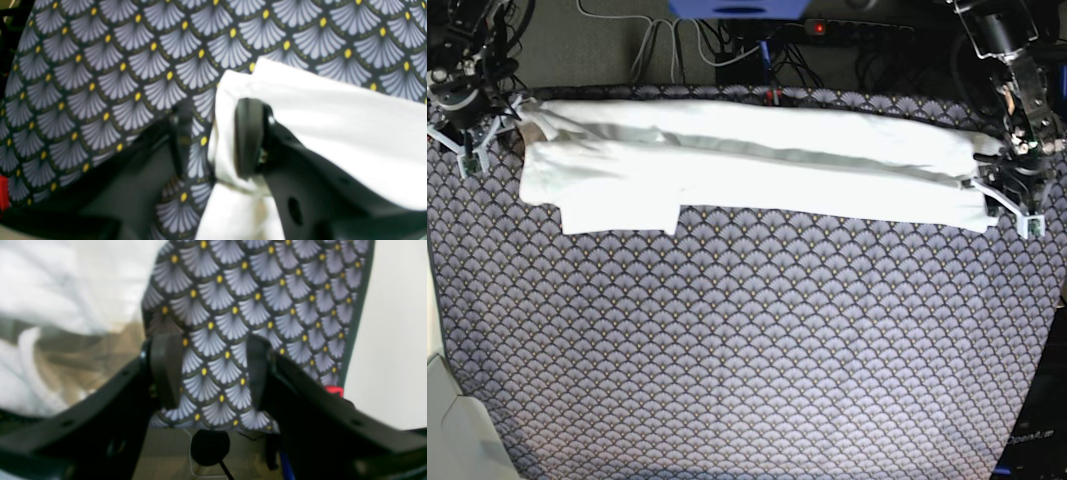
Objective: Fold the T-shirt properly
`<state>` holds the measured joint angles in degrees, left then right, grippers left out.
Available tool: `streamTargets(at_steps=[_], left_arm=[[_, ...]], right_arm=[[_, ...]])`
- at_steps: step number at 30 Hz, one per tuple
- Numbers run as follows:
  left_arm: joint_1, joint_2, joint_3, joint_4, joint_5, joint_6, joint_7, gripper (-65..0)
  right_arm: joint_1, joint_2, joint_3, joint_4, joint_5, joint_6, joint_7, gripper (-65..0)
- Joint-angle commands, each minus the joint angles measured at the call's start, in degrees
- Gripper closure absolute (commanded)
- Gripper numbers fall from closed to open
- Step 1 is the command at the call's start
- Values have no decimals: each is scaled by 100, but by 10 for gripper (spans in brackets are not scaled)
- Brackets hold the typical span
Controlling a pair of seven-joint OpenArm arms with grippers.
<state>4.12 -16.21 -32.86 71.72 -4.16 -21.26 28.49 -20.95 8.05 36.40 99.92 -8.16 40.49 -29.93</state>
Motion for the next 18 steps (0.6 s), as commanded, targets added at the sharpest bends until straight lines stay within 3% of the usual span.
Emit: streamTargets(at_steps=[1, 10, 18], left_arm=[[6, -54, 3, 50, 34, -103, 162, -222], [6, -54, 3, 50, 34, -112, 162, -224], [76, -45, 38, 50, 34, -112, 171, -224]], right_arm=[[113, 87, 65, 114, 56, -49, 123, -315], [851, 78, -93, 122, 47, -49, 61, -317], [1941, 131, -1271, -106, 47, -49, -1248, -318]])
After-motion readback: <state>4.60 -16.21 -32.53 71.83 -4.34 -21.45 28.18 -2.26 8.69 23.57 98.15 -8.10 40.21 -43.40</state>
